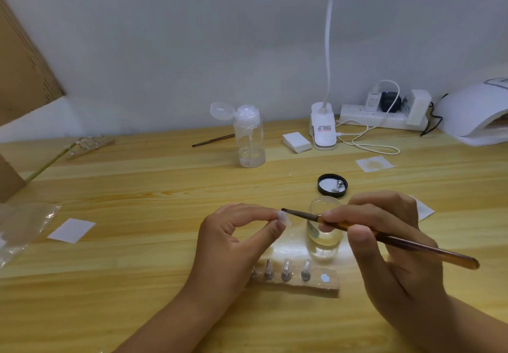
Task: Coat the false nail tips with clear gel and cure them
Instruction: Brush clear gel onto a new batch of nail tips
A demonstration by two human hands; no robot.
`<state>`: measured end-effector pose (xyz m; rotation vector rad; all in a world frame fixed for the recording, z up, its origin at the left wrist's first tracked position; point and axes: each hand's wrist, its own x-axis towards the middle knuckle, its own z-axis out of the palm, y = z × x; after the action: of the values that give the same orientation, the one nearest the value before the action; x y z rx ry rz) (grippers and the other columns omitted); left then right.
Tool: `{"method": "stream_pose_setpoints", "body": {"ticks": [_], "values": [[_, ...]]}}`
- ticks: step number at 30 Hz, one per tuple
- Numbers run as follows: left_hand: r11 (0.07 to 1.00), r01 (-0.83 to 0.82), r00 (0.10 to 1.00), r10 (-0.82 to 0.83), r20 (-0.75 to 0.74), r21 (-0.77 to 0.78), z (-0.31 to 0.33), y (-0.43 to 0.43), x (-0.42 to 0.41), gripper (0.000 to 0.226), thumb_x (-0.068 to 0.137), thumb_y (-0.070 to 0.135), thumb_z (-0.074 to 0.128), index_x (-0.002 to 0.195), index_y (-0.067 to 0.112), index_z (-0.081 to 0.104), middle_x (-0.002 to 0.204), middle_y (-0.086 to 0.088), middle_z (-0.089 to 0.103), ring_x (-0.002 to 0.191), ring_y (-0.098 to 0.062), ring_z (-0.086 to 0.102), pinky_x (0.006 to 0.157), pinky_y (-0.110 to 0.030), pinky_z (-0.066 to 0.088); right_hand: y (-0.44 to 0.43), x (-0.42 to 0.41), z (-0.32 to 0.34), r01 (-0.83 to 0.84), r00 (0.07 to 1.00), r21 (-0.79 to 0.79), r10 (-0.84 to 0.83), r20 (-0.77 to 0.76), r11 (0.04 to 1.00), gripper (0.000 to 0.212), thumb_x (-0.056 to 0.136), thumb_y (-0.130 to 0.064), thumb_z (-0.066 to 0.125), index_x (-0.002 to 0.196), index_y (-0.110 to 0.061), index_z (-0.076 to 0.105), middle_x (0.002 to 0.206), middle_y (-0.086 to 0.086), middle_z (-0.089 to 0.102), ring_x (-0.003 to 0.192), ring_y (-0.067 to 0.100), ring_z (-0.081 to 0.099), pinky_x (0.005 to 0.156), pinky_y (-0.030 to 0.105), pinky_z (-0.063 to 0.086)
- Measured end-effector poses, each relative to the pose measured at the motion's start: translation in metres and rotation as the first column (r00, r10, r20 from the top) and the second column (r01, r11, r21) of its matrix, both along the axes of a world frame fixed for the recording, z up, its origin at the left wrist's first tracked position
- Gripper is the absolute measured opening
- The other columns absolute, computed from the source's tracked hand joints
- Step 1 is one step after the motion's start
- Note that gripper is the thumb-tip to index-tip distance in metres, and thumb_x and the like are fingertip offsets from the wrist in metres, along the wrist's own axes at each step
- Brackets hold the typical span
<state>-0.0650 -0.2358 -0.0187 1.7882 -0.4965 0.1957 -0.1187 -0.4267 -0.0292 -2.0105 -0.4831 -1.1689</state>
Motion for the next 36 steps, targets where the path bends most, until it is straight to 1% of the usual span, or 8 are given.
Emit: {"method": "stream_pose_setpoints", "body": {"ticks": [8, 12, 17, 19, 22, 26, 31, 36], "values": [[1.000, -0.001, 1.000, 0.001, 0.017, -0.005, -0.0014, 0.0005, 0.0013, 0.012, 0.072, 0.031, 0.079, 0.083, 0.035, 0.078, 0.085, 0.018, 0.075, 0.094, -0.007, 0.069, 0.094, -0.044, 0.049, 0.0016, 0.0002, 0.0014, 0.013, 1.000, -0.009, -0.014, -0.013, 1.000, 0.031, 0.105, -0.039, 0.037, 0.100, -0.026, 0.065, 0.089, -0.023, 0.068, 0.098, 0.003, 0.057, 0.088, 0.030, 0.034], [1.000, -0.013, 1.000, 0.013, 0.007, -0.016, -0.0017, -0.0002, 0.0020, 0.013, 0.070, 0.031, 0.078, 0.082, 0.036, 0.078, 0.086, 0.017, 0.075, 0.095, -0.007, 0.068, 0.095, -0.044, 0.050, 0.0015, -0.0004, 0.0018, 0.008, 1.000, 0.003, -0.008, -0.011, 1.000, 0.031, 0.106, -0.039, 0.036, 0.099, -0.028, 0.064, 0.089, -0.020, 0.068, 0.097, 0.004, 0.057, 0.089, 0.029, 0.034], [1.000, 0.004, 1.000, -0.003, 0.005, -0.029, -0.0020, 0.0006, 0.0026, 0.007, 0.074, 0.023, 0.080, 0.079, 0.028, 0.080, 0.086, 0.013, 0.076, 0.094, -0.010, 0.070, 0.095, -0.046, 0.049, 0.0011, -0.0015, 0.0023, 0.001, 1.000, 0.037, -0.001, 0.006, 0.999, 0.033, 0.107, -0.039, 0.035, 0.093, -0.030, 0.063, 0.080, -0.020, 0.066, 0.094, 0.009, 0.057, 0.088, 0.029, 0.034], [1.000, 0.002, 1.000, -0.001, 0.007, -0.031, -0.0027, 0.0015, 0.0032, 0.008, 0.075, 0.020, 0.081, 0.079, 0.027, 0.080, 0.086, 0.012, 0.076, 0.094, -0.011, 0.070, 0.095, -0.047, 0.049, 0.0010, -0.0019, 0.0024, 0.005, 1.000, 0.040, -0.006, 0.013, 0.999, 0.032, 0.107, -0.039, 0.035, 0.093, -0.030, 0.063, 0.081, -0.021, 0.066, 0.093, 0.010, 0.057, 0.088, 0.029, 0.033], [1.000, 0.008, 0.999, -0.008, 0.033, 0.002, -0.0024, 0.0009, 0.0021, 0.009, 0.075, 0.025, 0.081, 0.081, 0.030, 0.079, 0.086, 0.015, 0.076, 0.094, -0.009, 0.069, 0.095, -0.047, 0.048, 0.0010, -0.0013, 0.0020, 0.001, 1.000, 0.027, -0.001, -0.006, 1.000, 0.030, 0.106, -0.040, 0.036, 0.100, -0.029, 0.063, 0.089, -0.020, 0.067, 0.097, 0.007, 0.056, 0.088, 0.030, 0.033], [1.000, -0.010, 0.998, 0.009, 0.058, 0.017, -0.0044, -0.0008, 0.0022, 0.014, 0.071, 0.028, 0.080, 0.083, 0.036, 0.077, 0.082, 0.019, 0.074, 0.091, -0.004, 0.068, 0.091, -0.040, 0.050, 0.0020, 0.0002, 0.0013, -0.004, 1.000, -0.020, 0.003, -0.029, 1.000, 0.031, 0.106, -0.041, 0.036, 0.101, -0.028, 0.064, 0.096, -0.020, 0.066, 0.103, 0.003, 0.056, 0.090, 0.030, 0.034], [1.000, 0.007, 0.998, -0.008, 0.063, 0.024, -0.0060, 0.0011, 0.0039, 0.012, 0.073, 0.027, 0.078, 0.083, 0.033, 0.078, 0.083, 0.017, 0.075, 0.093, -0.005, 0.067, 0.088, -0.033, 0.047, -0.0004, -0.0013, 0.0026, -0.002, 1.000, 0.004, 0.002, -0.014, 1.000, 0.033, 0.106, -0.038, 0.034, 0.092, -0.030, 0.062, 0.084, -0.020, 0.062, 0.098, 0.008, 0.056, 0.089, 0.029, 0.034], [0.999, -0.004, 0.998, 0.002, 0.065, 0.039, -0.0054, 0.0017, 0.0031, 0.020, 0.075, 0.021, 0.083, 0.084, 0.037, 0.077, 0.082, 0.020, 0.074, 0.093, -0.004, 0.067, 0.087, -0.029, 0.049, 0.0000, -0.0006, 0.0028, -0.004, 1.000, -0.001, 0.004, -0.016, 1.000, 0.033, 0.106, -0.039, 0.035, 0.094, -0.031, 0.064, 0.095, -0.021, 0.063, 0.102, 0.006, 0.057, 0.090, 0.030, 0.033]]}}
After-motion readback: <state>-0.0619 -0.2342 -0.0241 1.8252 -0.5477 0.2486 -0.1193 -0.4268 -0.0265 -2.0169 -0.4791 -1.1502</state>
